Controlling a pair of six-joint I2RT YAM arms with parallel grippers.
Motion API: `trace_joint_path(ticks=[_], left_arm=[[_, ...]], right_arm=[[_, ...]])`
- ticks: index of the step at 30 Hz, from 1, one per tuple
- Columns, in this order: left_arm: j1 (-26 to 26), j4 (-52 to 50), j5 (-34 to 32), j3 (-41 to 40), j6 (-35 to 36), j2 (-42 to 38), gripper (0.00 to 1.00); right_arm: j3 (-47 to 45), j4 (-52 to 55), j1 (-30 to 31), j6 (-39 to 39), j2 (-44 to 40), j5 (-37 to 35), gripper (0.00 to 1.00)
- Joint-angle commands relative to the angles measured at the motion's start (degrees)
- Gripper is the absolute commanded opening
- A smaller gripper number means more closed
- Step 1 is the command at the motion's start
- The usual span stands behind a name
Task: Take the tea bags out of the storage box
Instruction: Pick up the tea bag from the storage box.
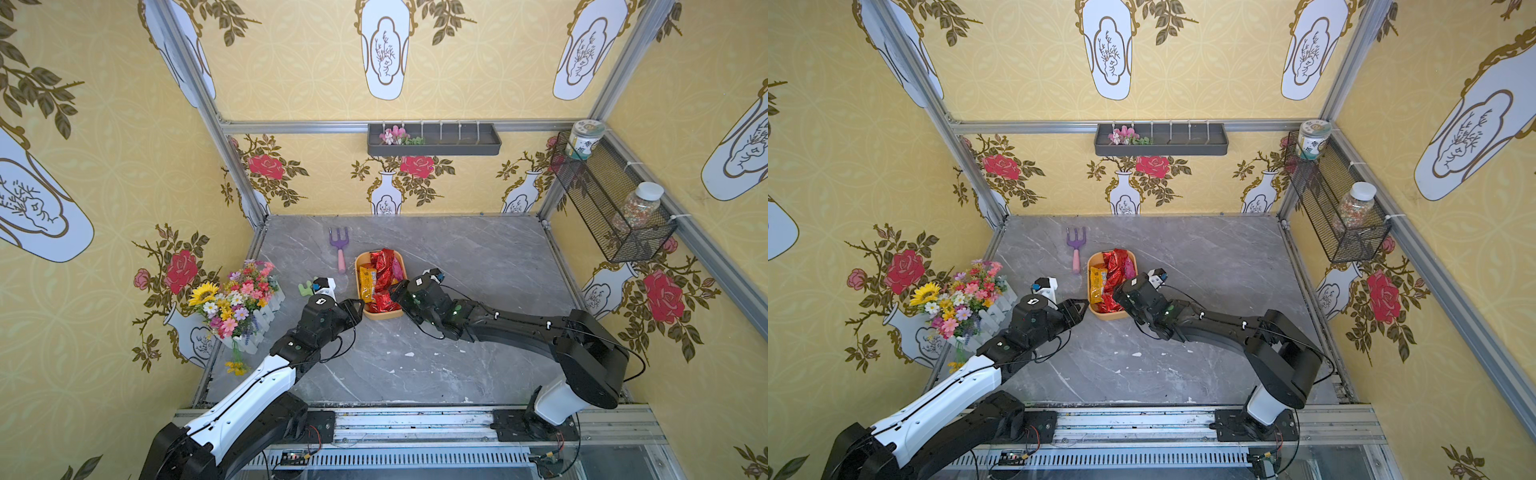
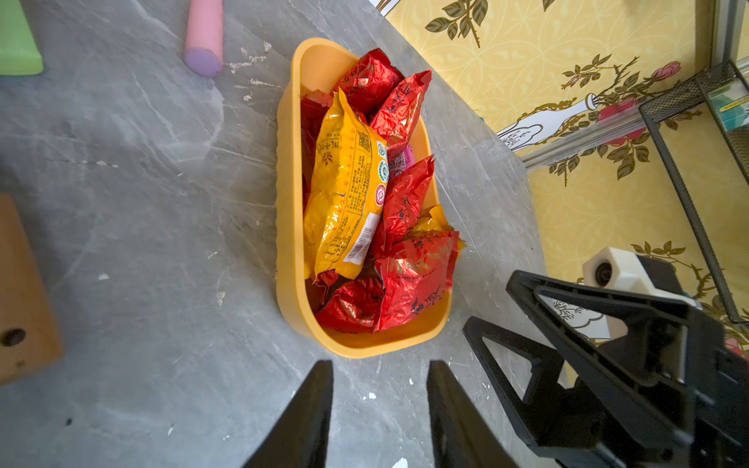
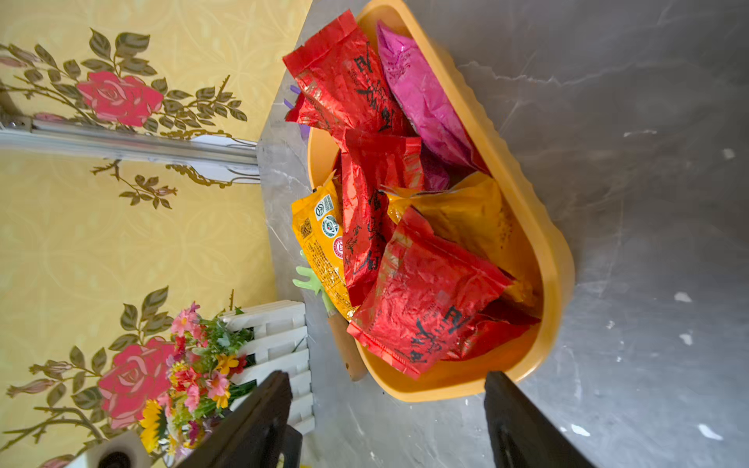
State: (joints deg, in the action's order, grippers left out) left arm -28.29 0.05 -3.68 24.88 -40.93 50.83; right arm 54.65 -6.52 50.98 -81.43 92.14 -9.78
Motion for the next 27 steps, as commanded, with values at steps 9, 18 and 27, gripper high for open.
trace_joint_path(ticks=[9, 18, 27], left_arm=[[0.3, -0.3, -0.2, -0.9, 0.1, -0.5, 0.45], [0.3, -0.8, -0.4, -1.1, 0.3, -1.3, 0.45], [0.5, -1.8, -0.8, -1.3, 0.5, -2.3, 0.46]], right_arm=[[0.5, -5.0, 0.0, -7.5, 2.8, -1.5, 0.76], [1.4, -7.2, -0.6, -9.2, 5.7, 0.3, 0.76], [3.5, -7.0, -1.4, -9.8, 8.6, 0.6, 0.74]])
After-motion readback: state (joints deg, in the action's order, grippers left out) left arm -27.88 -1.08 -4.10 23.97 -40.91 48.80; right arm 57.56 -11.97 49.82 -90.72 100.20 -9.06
